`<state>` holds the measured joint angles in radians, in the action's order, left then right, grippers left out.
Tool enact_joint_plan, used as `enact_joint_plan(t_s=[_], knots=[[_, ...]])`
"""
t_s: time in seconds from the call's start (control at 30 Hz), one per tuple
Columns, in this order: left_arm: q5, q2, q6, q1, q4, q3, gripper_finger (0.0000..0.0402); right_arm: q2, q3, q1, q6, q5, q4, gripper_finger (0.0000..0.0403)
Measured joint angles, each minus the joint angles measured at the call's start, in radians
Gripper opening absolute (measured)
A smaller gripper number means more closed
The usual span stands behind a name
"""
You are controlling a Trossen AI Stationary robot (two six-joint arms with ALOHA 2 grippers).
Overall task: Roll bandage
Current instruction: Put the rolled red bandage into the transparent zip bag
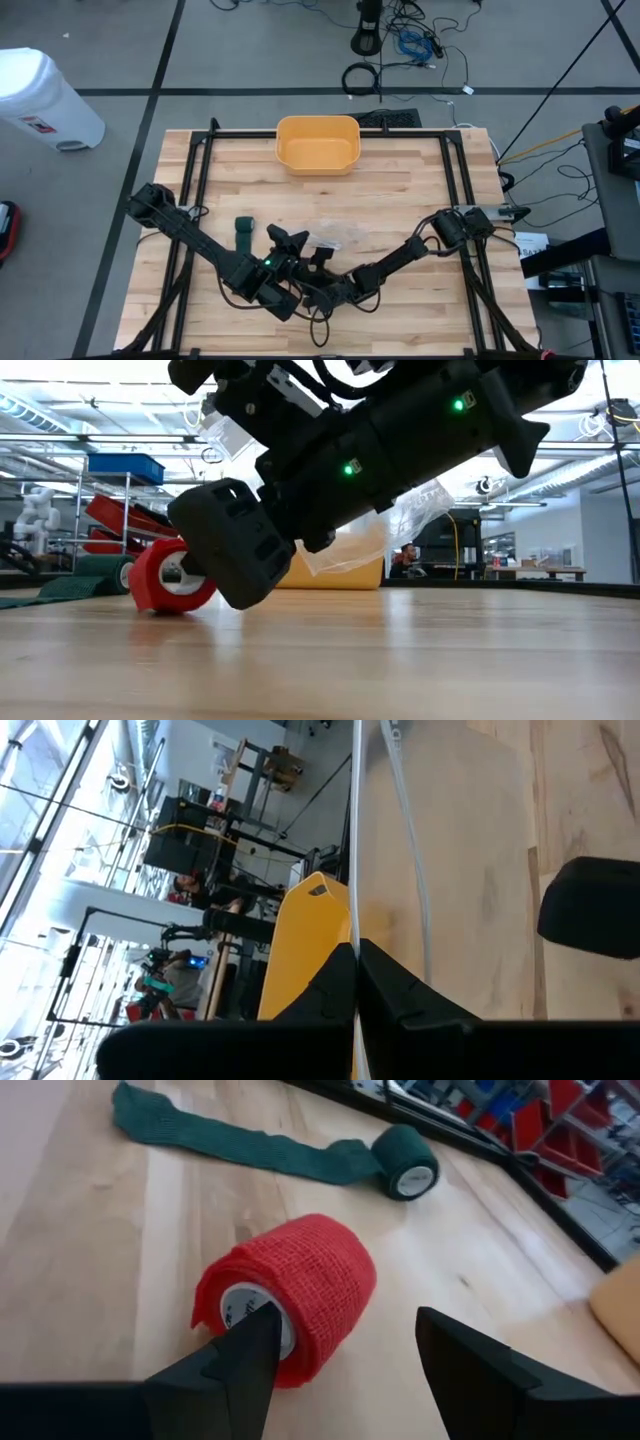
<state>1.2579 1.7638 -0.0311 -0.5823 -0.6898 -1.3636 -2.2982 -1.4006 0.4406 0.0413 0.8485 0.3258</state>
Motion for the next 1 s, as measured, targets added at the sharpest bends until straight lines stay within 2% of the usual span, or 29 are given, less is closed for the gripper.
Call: enact_joint_plan(t_s=[0.17, 0.4, 0.53, 0.8, 1.0], knots=[[0.0, 0.0, 0.001, 0.0, 0.0, 0.0, 0.0004, 0.0, 0.0, -0.001, 0.021, 0.067, -0.016, 0.0215], [-0.001, 0.0, 0.0, 0.0, 0.0, 0.0, 0.0004, 0.0, 0.0, -0.003, 0.013, 0.044, -0.008, 0.0188], [-0.001, 0.0, 0.0, 0.0, 0.0, 0.0, 0.0004, 0.0, 0.0, -0.018, -0.026, -0.039, 0.002, 0.0161], [-0.001, 0.0, 0.001, 0.0, 0.0, 0.0, 0.0004, 0.0, 0.0, -0.024, -0.087, -0.04, 0.018, 0.0101], [-0.002, 0.0, 0.001, 0.0, 0.0, 0.0, 0.0004, 0.0, 0.0, -0.023, -0.13, -0.038, 0.029, 0.0036]])
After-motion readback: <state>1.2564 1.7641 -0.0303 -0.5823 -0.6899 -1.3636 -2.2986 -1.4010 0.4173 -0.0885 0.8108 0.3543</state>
